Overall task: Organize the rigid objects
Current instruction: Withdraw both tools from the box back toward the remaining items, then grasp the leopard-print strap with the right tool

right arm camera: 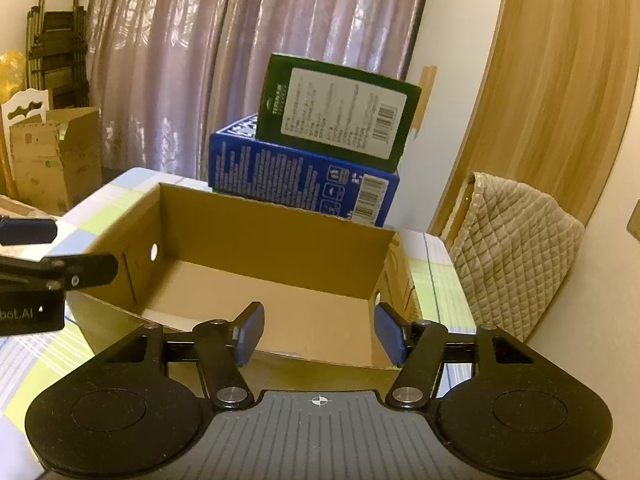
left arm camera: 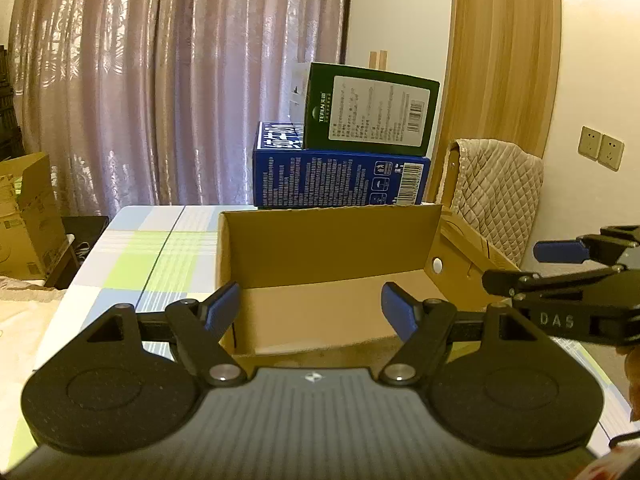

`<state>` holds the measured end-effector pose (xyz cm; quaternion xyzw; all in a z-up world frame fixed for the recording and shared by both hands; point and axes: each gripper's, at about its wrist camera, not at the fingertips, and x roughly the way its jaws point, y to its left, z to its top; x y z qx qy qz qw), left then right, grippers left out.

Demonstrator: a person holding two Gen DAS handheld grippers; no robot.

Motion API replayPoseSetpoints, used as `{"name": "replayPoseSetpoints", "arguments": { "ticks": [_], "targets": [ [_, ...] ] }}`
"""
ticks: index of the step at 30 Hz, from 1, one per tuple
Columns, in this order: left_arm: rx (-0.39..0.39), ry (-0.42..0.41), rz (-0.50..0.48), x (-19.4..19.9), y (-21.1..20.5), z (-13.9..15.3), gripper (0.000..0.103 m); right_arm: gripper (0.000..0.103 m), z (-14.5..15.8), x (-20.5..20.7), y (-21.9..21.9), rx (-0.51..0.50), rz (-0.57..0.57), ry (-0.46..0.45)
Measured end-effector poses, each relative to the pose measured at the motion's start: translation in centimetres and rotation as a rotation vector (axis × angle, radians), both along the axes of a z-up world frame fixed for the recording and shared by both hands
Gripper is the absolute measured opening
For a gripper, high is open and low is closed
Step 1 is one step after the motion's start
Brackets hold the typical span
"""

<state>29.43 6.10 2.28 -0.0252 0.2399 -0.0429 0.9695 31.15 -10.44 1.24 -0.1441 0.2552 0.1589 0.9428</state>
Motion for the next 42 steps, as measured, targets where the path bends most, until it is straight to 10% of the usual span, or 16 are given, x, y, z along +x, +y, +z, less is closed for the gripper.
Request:
{"name": "replayPoseSetpoints", "arguments": {
  "ticks": [13,26,42],
  "targets": [
    [0.0,0.052,0.054,-8.0,1.6,-1.9,0.08,0.081,0.5,-8.0,-3.3,0.135,0.051,-0.013],
    [0.047,0.15,0.068,-14.9,1.0,-6.6,0.083,0.087,-6.7,-16.7,-8.6,0.327,0.016,0.139],
    [0.026,0.202,0.063,-14.8,2.1,-10.1,0.084,0.079,-13.0,-15.2,-3.9,0.155,0.243,0.24]
  ]
}}
